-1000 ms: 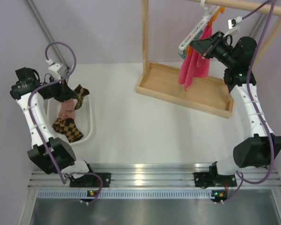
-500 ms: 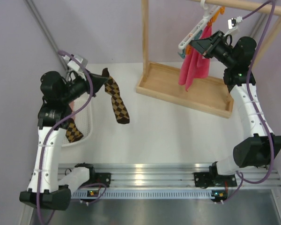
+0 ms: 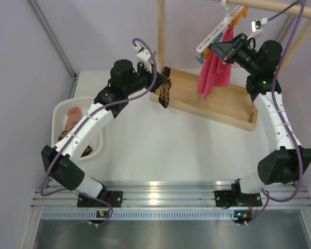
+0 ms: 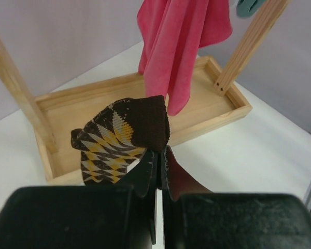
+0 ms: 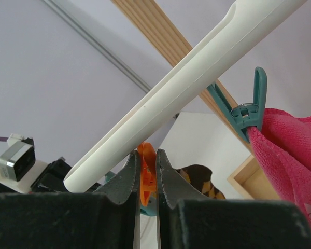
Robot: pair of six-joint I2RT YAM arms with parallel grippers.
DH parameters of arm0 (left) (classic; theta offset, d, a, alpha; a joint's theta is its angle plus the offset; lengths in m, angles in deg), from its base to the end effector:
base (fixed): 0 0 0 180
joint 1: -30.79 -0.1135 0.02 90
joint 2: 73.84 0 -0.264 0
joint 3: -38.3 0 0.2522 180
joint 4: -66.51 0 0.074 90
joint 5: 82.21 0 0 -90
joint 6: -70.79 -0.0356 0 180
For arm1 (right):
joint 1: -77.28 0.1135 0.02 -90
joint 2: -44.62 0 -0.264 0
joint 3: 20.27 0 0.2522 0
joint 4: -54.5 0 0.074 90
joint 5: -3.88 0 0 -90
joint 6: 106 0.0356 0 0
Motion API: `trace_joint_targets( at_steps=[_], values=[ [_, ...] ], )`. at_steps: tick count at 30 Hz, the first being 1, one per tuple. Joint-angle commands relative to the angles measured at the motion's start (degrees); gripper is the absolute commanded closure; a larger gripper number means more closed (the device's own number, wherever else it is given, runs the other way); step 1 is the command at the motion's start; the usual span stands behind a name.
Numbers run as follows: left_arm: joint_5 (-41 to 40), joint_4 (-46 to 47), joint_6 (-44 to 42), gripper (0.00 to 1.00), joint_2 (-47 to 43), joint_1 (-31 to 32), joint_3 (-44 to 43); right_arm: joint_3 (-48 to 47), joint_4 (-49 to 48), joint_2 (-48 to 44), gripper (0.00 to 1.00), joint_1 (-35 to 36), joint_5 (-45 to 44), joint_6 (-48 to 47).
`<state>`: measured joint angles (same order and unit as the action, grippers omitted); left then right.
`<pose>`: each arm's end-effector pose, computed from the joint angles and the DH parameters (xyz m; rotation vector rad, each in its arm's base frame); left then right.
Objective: Clip the socks to the hanger
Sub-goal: Clamp the sock onto the hanger.
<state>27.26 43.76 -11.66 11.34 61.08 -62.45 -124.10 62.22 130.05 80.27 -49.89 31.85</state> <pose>0.2941 -0.1855 0.4308 0.5980 1.6454 -0.7759 0.3376 0.0387 0.4753 0.0239 1.5269 1.1552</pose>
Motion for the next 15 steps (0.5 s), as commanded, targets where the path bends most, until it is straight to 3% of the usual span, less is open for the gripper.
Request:
trace_joint_targets(
  at_steps=[1, 7, 10, 15],
  values=[
    [-2.3, 8.5, 2.1, 1.0, 1.4, 3.1, -5.0, -0.2, -2.8, 0.9, 1.0, -0.2, -4.3, 3.1],
    [-5.0, 20.0, 3.3, 1.0, 6.3, 6.4, -4.9, 0.9, -2.8, 1.1, 1.0, 0.4, -4.5, 8.7],
    [-6.3, 19.9, 5.2, 1.0, 9.8, 7.2, -8.1, 0.2, -2.5, 0.9, 1.0, 0.3, -4.9, 8.3],
    [-1.7, 20.9, 10.2, 1.0, 11.3, 8.6, -8.5, -1.6, 3.4, -0.3, 1.0, 0.4, -10.1, 3.9]
  ],
)
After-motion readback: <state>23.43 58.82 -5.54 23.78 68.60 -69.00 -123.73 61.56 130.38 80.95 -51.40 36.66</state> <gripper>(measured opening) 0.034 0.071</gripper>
